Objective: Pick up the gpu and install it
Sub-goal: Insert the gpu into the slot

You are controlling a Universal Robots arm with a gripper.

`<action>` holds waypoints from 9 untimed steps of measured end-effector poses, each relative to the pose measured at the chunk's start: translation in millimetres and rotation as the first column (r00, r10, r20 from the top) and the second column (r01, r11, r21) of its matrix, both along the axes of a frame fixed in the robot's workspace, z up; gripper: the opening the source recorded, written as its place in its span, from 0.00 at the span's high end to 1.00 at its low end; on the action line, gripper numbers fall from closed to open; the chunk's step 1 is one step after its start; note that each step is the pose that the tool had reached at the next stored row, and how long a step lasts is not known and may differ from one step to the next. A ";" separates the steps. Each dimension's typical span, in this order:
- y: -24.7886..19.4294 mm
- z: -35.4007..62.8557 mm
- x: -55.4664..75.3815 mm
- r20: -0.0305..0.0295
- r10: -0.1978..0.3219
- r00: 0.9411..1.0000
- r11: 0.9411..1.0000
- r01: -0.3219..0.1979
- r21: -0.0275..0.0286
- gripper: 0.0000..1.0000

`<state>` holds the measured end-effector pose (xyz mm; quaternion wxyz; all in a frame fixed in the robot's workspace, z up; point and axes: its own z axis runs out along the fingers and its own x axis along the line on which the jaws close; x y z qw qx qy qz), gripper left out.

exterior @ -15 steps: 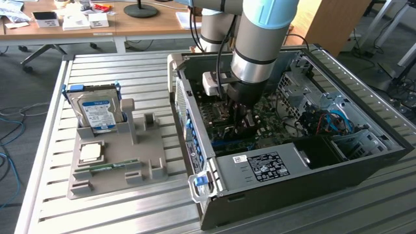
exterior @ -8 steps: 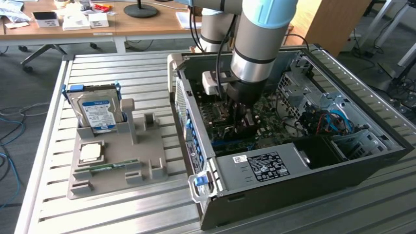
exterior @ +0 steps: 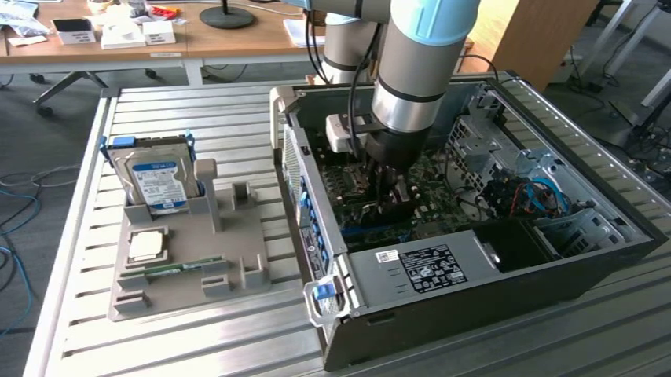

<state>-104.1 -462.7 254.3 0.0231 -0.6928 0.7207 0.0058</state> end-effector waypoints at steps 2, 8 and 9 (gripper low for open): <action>0.0 0.0 0.0 0.000 0.000 1.000 1.000 0.000 0.000 0.57; 0.0 0.1 0.0 0.000 0.000 1.000 1.000 0.000 0.000 0.73; 0.0 0.1 0.0 0.000 0.000 1.000 1.000 0.000 0.000 0.73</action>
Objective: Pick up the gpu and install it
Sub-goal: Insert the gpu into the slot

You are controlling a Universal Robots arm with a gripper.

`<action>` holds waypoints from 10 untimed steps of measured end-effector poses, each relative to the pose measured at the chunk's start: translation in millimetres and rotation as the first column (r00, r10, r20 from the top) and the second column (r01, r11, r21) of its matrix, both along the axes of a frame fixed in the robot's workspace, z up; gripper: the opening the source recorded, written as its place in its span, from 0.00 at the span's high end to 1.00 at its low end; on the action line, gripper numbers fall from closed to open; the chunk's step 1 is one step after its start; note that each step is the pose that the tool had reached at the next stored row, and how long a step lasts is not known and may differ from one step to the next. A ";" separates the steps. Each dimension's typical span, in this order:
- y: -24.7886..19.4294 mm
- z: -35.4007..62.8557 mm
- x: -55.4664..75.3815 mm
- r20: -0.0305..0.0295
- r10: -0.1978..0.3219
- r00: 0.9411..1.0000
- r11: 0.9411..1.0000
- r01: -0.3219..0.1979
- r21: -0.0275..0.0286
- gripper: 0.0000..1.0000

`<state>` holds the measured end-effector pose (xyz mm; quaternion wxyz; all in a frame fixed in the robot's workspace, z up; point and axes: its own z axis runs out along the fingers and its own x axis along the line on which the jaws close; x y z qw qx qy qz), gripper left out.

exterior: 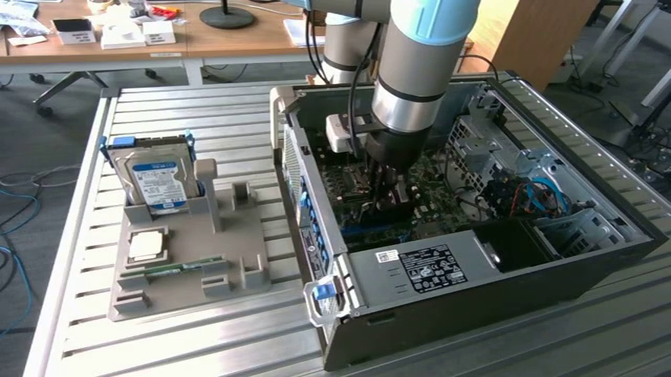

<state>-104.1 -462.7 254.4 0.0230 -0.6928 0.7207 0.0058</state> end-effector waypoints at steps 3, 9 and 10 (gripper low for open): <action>0.0 0.0 0.0 0.000 0.000 1.000 1.000 0.000 0.000 0.73; -0.1 -1.4 -0.1 0.000 0.000 1.000 1.000 0.000 0.008 0.73; -0.1 -1.4 -0.1 0.000 0.000 1.000 1.000 0.000 0.009 0.73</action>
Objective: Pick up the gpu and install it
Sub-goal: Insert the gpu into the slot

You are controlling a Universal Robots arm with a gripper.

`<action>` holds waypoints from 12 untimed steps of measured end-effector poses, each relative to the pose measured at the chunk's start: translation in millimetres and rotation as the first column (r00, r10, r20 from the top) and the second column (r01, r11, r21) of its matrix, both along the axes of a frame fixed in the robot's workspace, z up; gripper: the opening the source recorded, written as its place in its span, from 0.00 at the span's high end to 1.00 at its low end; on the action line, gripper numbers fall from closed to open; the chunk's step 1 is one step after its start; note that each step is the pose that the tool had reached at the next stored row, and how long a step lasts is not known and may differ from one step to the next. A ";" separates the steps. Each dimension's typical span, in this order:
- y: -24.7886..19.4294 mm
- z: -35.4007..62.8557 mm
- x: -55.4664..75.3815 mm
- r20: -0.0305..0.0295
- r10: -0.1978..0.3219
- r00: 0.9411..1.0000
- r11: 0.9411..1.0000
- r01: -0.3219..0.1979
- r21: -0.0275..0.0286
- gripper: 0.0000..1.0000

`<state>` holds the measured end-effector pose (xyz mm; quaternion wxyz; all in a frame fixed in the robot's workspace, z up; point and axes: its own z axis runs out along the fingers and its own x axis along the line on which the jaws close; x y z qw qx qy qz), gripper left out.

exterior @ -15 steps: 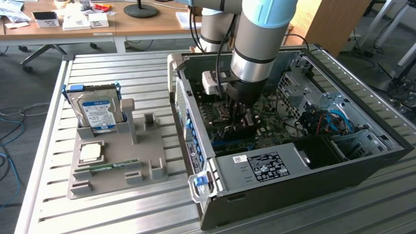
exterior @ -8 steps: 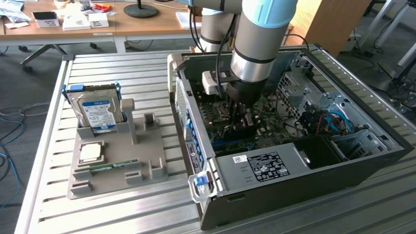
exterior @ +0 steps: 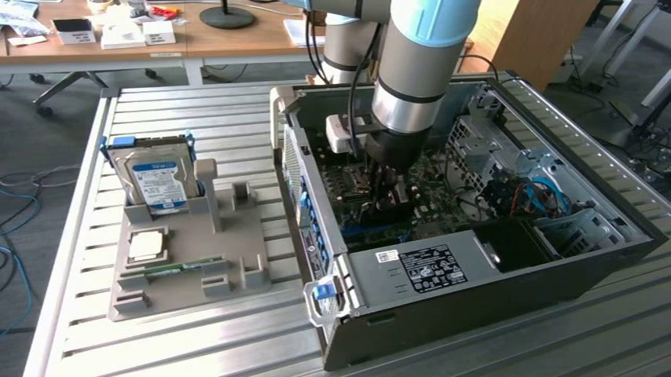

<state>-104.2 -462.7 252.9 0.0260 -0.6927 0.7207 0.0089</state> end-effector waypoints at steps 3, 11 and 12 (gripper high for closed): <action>0.0 -0.1 0.0 0.000 0.000 1.000 1.000 0.000 0.000 0.73; -1.8 -0.6 -0.3 0.000 0.000 1.000 1.000 0.000 0.005 0.73; -1.9 -0.7 -0.4 0.000 0.000 1.000 1.000 0.000 0.005 0.73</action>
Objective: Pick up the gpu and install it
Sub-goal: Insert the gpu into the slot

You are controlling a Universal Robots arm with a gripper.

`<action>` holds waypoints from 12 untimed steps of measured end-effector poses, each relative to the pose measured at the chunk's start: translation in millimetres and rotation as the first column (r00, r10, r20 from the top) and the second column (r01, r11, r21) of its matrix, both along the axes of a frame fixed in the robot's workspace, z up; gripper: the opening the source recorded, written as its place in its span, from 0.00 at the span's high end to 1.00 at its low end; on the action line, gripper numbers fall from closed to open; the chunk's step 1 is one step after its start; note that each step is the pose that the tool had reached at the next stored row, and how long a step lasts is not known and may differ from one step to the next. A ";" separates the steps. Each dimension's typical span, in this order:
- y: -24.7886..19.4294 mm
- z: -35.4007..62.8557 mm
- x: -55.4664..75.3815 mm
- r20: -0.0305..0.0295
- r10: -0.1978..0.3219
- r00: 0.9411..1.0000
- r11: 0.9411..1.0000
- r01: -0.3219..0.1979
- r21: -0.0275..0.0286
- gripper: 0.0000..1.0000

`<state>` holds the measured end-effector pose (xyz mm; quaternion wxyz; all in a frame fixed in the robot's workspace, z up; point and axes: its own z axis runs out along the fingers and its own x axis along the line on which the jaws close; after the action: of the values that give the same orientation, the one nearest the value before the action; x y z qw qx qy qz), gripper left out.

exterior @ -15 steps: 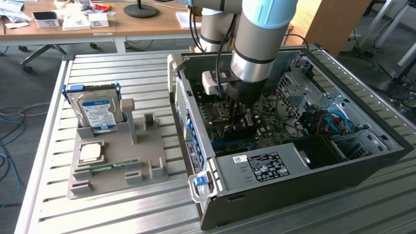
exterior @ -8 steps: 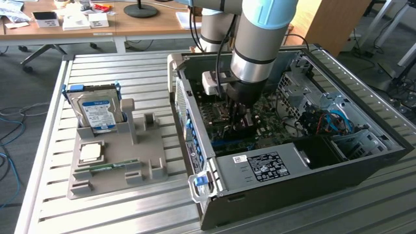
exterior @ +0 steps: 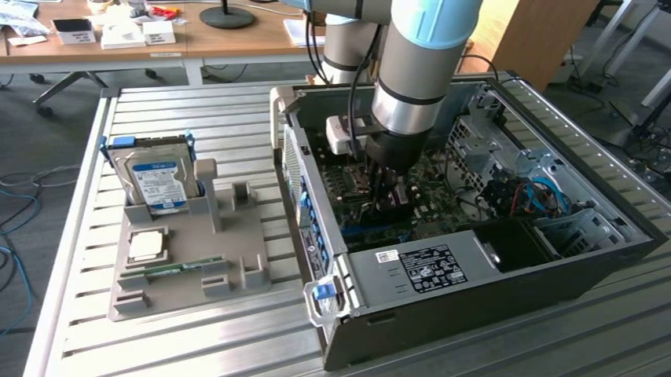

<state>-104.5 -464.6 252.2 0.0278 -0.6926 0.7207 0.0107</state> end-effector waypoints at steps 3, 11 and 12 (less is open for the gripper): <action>-0.3 -0.1 -0.2 0.000 0.000 1.000 1.000 0.000 0.002 0.73; -0.3 -1.4 -1.0 0.000 0.000 1.000 1.000 0.000 0.003 0.73; -0.3 -1.7 -1.0 0.000 0.000 1.000 1.000 0.000 0.003 0.73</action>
<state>-105.6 -465.0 250.6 0.0289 -0.6926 0.7207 0.0117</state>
